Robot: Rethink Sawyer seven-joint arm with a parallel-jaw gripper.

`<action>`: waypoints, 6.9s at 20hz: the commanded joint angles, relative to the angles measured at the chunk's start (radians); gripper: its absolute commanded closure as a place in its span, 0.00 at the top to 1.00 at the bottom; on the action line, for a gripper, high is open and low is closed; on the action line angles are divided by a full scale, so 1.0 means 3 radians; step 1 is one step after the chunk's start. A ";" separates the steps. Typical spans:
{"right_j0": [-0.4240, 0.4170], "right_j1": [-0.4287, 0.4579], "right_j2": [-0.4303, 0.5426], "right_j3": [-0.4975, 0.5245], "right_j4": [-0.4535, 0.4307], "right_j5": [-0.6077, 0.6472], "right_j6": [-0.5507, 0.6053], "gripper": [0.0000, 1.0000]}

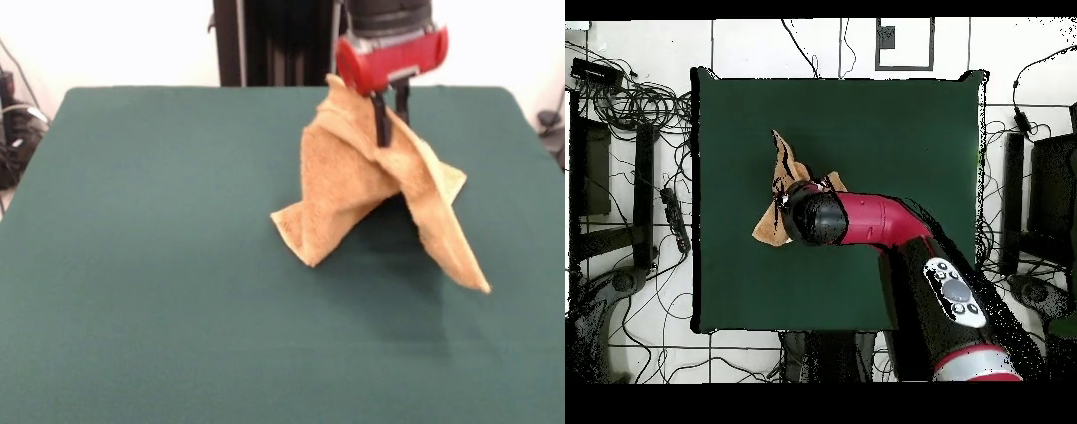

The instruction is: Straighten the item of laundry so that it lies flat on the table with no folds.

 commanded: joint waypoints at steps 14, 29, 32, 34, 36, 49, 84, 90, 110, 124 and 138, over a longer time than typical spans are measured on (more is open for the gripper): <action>0.0049 0.0811 0.1036 -0.0929 -0.0637 0.0651 -0.0697 0.00; 0.0221 0.0595 0.0844 -0.1050 -0.0918 0.0662 -0.0118 0.00; 0.0268 0.0519 0.0731 -0.0996 -0.0978 0.0440 0.0133 1.00; 0.0292 0.0477 0.0669 -0.0961 -0.0990 0.0361 0.0245 1.00; 0.0306 0.0463 0.0646 -0.0958 -0.1001 0.0364 0.0245 1.00; 0.0246 0.0267 0.0605 -0.0917 -0.0982 0.0575 0.0079 1.00; -0.0244 0.0506 0.0750 -0.1816 -0.1190 0.1552 -0.0397 1.00; -0.0261 0.0531 0.0715 -0.1702 -0.1126 0.1420 -0.0168 1.00; -0.0132 0.0766 0.0172 -0.1799 -0.0733 0.1309 0.0776 1.00; -0.0163 0.0977 0.0010 -0.1583 -0.0514 0.0743 0.0878 1.00; -0.0031 0.0648 -0.0333 -0.0948 -0.0246 0.0430 0.1119 1.00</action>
